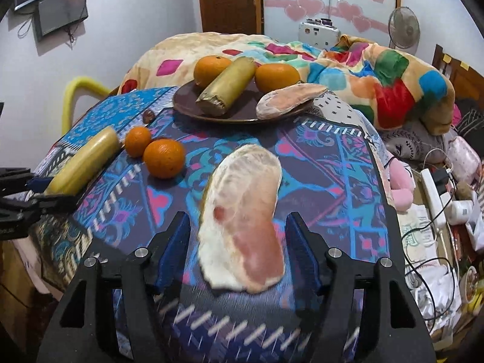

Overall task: Organize fruits
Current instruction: 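Grasp a second yellow vegetable with the left tool while the right tool grasps another pomelo segment, then set the yellow vegetable and pomelo segment onto the plate, opening both tools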

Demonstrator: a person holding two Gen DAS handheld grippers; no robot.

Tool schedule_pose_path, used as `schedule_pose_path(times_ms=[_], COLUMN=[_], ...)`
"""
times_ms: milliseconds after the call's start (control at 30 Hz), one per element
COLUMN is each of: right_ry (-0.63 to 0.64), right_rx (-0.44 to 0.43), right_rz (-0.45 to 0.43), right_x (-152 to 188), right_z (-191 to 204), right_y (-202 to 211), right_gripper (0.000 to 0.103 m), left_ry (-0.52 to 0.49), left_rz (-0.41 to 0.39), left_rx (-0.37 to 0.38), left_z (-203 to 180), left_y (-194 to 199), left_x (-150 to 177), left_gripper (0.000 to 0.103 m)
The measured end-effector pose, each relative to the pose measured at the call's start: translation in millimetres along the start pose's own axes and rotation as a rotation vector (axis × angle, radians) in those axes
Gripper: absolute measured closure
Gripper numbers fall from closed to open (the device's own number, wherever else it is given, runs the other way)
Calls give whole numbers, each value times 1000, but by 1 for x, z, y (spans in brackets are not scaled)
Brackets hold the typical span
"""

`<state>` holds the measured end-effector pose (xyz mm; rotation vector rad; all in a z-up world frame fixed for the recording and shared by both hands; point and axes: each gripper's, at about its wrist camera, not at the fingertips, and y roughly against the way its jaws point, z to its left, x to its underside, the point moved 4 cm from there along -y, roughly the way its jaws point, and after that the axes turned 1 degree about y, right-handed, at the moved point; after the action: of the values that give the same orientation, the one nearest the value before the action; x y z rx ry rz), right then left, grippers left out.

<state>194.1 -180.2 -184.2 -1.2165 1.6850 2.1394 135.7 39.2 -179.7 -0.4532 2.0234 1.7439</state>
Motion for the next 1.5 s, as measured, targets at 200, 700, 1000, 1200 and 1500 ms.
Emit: schedule_pose_path(times_ms=[200, 700, 1000, 1200, 1500], right_ry=[-25, -35, -42, -32, -53], right_rx=[-12, -38, -25, -8, 4], right_rz=[0, -26, -102, -168, -235], right_x=[-8, -14, -24, -38, -65], right_z=[-8, -6, -6, -3, -11], right_y=[-9, -7, 24, 46, 55], right_gripper=[41, 54, 55, 55, 55], left_ry=[12, 81, 54, 42, 17], left_rz=[24, -34, -145, -205, -250], left_rx=[6, 51, 41, 49, 45], left_z=[2, 12, 2, -6, -17], left_y=[-17, -14, 27, 47, 50], left_x=[-24, -41, -47, -62, -95], left_gripper=[58, 66, 66, 66, 66])
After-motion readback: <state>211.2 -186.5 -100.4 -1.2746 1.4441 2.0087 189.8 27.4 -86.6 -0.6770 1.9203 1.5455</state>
